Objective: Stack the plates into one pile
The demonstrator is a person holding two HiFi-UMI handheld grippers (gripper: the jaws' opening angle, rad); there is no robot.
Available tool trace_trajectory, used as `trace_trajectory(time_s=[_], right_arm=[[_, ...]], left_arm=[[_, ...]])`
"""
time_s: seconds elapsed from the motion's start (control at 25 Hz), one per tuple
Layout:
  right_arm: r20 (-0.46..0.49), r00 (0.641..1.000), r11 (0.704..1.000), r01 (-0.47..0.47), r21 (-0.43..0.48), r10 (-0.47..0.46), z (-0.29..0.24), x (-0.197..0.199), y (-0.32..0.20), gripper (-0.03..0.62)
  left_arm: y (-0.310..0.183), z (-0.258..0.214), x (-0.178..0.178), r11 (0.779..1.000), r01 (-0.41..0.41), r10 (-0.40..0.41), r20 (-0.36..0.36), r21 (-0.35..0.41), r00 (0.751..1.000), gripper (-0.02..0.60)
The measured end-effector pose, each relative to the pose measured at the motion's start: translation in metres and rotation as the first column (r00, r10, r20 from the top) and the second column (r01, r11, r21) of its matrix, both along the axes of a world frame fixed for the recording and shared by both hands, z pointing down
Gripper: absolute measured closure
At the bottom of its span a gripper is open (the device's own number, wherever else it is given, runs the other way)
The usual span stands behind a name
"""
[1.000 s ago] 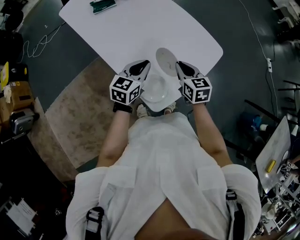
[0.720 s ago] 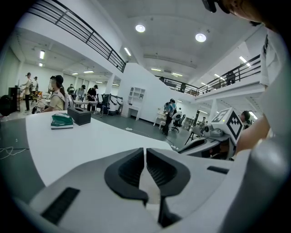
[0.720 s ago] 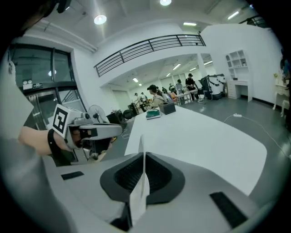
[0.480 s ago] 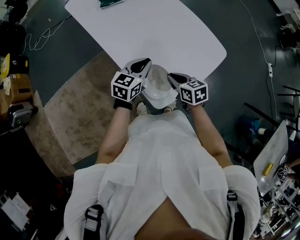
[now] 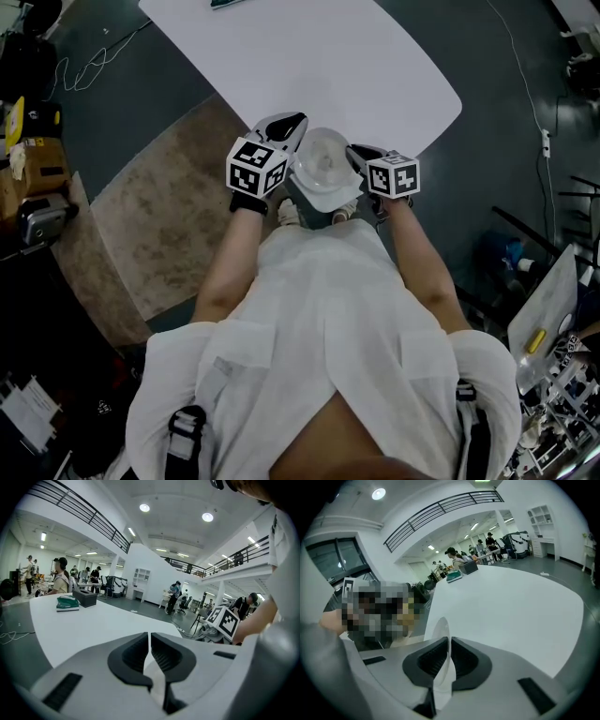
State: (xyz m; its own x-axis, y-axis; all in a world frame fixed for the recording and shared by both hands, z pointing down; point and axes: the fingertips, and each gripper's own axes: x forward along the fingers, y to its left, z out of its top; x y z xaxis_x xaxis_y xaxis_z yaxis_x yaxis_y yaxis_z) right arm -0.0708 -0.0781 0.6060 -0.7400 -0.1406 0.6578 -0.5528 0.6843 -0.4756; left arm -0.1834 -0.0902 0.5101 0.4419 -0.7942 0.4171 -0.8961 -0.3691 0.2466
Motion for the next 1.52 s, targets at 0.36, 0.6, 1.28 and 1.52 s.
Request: trace_trajectory(time_s=[0.36,0.6,1.28,1.52], right_arm=[[-0.157,0.987,0.996,0.039,0.082,-0.026,0.017,0.004,-0.007,0.442],[-0.114,0.993,0.991,-0.008,0.134,0.023,-0.002,-0.002,-0.018,0.442],[0.199,0.973,0.819,-0.208,0.535,0.117,-0.136,0.079,-0.099,0.451],[0.338,0.927,0.718,-0.348,0.603,0.165,-0.192,0.127,-0.123,0.457]], left_arm=[[0.004,0.0,-0.01,1.0,0.007,-0.007,0.0,-0.002,1.0,0.557],[0.005,0.0,-0.018,1.0,0.016,-0.016,-0.002,0.0,1.0,0.557],[0.022,-0.045,-0.093,0.973,0.205,-0.209,0.029,0.104,0.977,0.557],[0.038,-0.082,-0.122,0.925,0.305,-0.317,0.018,0.227,0.948,0.558]])
